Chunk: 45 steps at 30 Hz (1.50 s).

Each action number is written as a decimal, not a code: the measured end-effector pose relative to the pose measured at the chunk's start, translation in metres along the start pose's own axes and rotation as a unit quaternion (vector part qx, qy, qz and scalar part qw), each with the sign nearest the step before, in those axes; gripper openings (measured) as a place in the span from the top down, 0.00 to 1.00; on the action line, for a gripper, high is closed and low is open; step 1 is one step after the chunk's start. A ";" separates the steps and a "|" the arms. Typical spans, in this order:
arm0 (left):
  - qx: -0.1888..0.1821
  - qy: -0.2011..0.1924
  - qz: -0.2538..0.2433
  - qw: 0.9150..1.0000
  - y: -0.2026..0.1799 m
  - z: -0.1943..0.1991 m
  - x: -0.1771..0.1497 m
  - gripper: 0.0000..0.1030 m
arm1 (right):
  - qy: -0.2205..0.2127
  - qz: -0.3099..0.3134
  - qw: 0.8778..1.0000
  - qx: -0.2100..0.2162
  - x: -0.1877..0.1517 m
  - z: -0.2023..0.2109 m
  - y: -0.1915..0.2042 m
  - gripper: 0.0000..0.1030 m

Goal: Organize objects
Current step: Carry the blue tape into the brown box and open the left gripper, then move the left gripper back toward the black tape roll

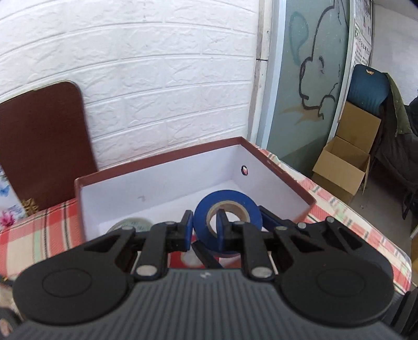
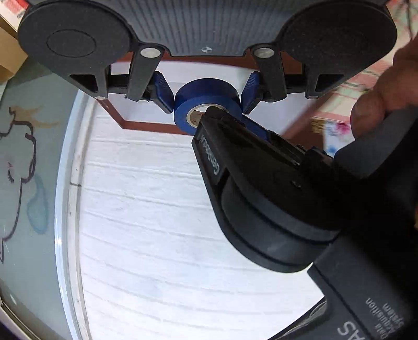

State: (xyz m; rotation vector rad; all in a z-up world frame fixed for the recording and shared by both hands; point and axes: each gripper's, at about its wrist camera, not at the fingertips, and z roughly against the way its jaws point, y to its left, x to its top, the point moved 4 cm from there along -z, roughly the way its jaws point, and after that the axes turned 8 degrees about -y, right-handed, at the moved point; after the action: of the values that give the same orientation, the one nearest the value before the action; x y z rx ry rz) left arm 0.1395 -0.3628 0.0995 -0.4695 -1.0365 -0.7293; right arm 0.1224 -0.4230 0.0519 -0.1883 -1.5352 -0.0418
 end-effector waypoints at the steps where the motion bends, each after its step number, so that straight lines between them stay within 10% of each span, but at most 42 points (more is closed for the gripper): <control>1: 0.001 0.003 0.000 1.000 -0.002 -0.012 0.002 0.80 | 0.006 0.000 1.000 -0.004 -0.003 -0.009 -0.004 0.45; 8: 0.039 0.035 0.010 0.999 0.007 -0.053 -0.014 0.65 | 0.017 -0.014 0.999 -0.027 -0.026 -0.029 -0.019 0.34; 19: 0.066 0.025 -0.007 0.997 -0.002 0.039 -0.044 0.57 | 0.008 -0.044 0.999 -0.010 -0.021 0.052 0.007 0.34; 26: 0.101 0.046 0.008 0.994 0.021 0.082 -0.087 0.57 | 0.110 -0.089 0.989 0.045 -0.046 0.082 0.035 0.34; 31: 0.150 0.068 0.033 0.986 0.059 0.106 -0.124 0.57 | 0.190 -0.099 0.973 0.091 -0.066 0.092 0.070 0.34; 45: 0.249 0.100 0.109 0.957 0.163 0.157 -0.197 0.57 | 0.224 -0.028 0.958 0.176 -0.069 0.090 0.162 0.34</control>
State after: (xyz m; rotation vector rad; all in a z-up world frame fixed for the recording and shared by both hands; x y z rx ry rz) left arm 0.1028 -0.0856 -0.0098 -0.0673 -0.9184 -0.2927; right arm 0.0541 -0.2564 -0.0304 0.1424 -1.0714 0.1369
